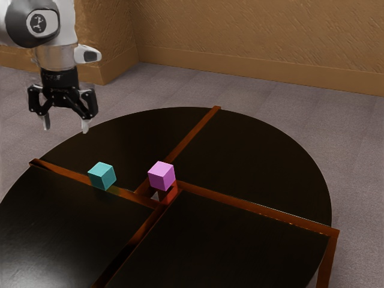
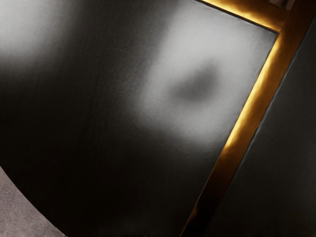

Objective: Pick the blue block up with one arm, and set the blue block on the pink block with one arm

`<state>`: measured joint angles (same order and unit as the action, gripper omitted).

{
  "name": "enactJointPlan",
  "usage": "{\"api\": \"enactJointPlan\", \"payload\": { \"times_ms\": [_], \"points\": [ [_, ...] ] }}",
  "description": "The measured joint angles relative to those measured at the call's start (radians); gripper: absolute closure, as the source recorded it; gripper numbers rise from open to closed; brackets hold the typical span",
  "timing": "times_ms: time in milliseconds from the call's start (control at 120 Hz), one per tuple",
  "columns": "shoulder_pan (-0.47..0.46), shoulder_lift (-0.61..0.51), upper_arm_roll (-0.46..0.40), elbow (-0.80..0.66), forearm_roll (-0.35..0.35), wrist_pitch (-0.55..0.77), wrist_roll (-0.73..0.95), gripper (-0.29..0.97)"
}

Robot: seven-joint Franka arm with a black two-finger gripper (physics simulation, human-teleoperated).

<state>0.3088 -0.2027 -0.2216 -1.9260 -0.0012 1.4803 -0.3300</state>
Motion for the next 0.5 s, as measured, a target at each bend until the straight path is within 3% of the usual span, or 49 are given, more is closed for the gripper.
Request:
{"api": "enactJointPlan", "payload": {
  "times_ms": [100, 233, 358, 500],
  "points": [
    [0.002, 0.117, 0.011, -0.121, -0.02, 0.204, 0.003, 0.0],
    [0.006, 0.245, 0.015, -0.148, 0.03, 0.434, 0.039, 0.0],
    [-0.007, 0.29, 0.072, -0.148, 0.085, 0.608, 0.167, 0.0],
    [0.058, 0.375, 0.101, -0.141, 0.107, 0.748, 0.34, 0.0]
  ]
}}
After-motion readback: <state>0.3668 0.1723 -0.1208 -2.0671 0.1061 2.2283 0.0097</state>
